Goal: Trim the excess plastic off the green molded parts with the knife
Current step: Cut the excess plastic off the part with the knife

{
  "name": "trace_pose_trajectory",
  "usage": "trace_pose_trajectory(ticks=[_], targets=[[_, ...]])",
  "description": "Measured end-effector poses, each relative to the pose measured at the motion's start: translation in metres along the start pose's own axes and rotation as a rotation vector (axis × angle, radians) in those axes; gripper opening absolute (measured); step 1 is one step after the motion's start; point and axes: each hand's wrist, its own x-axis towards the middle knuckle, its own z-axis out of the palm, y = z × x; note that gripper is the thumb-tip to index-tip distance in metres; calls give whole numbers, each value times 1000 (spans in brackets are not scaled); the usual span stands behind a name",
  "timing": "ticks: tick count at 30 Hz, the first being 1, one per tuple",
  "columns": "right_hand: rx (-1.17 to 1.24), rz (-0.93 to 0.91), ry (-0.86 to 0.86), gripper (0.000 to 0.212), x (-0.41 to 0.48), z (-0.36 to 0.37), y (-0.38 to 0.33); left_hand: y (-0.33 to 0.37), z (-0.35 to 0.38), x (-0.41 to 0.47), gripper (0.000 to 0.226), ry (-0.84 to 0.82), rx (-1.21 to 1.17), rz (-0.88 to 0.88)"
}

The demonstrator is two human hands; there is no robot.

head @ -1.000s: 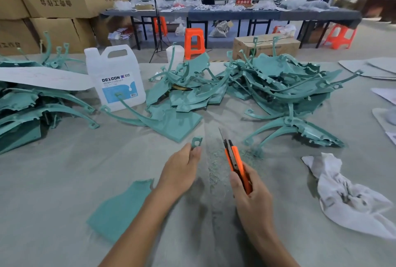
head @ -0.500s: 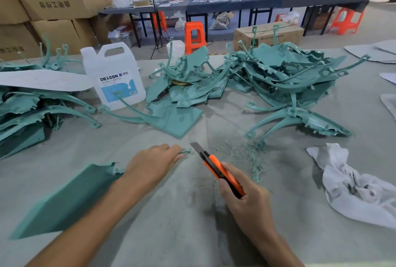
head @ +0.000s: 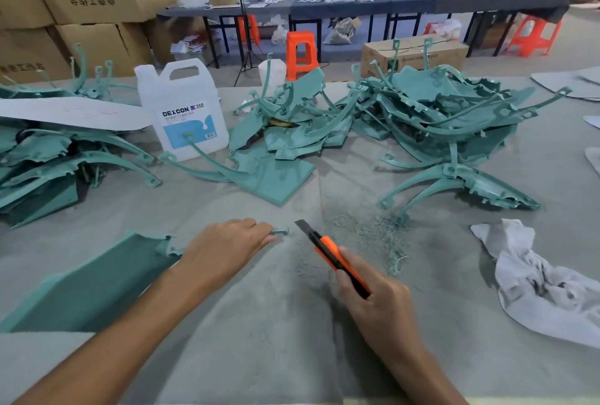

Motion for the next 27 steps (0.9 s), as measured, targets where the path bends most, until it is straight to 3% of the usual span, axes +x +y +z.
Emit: trace_pose_trajectory(ticks=[8, 16, 20, 23, 25, 27], targets=[[62, -10, 19, 40, 0, 0, 3, 5, -3, -3, 60, -47, 44, 25], [40, -53, 8, 44, -2, 0, 3, 6, 1, -4, 70, -34, -22, 1], [98, 101, 64, 39, 5, 0, 13, 13, 1, 0, 58, 12, -504, -109], [141, 108, 72, 39, 4, -1, 12, 27, 2, 13, 48, 32, -833, -259], [170, 110, 73, 38, 3, -2, 11, 37, 1, 25, 46, 23, -916, -319], [187, 148, 91, 38, 4, -3, 13, 41, 3, 35, 49, -56, -844, -346]])
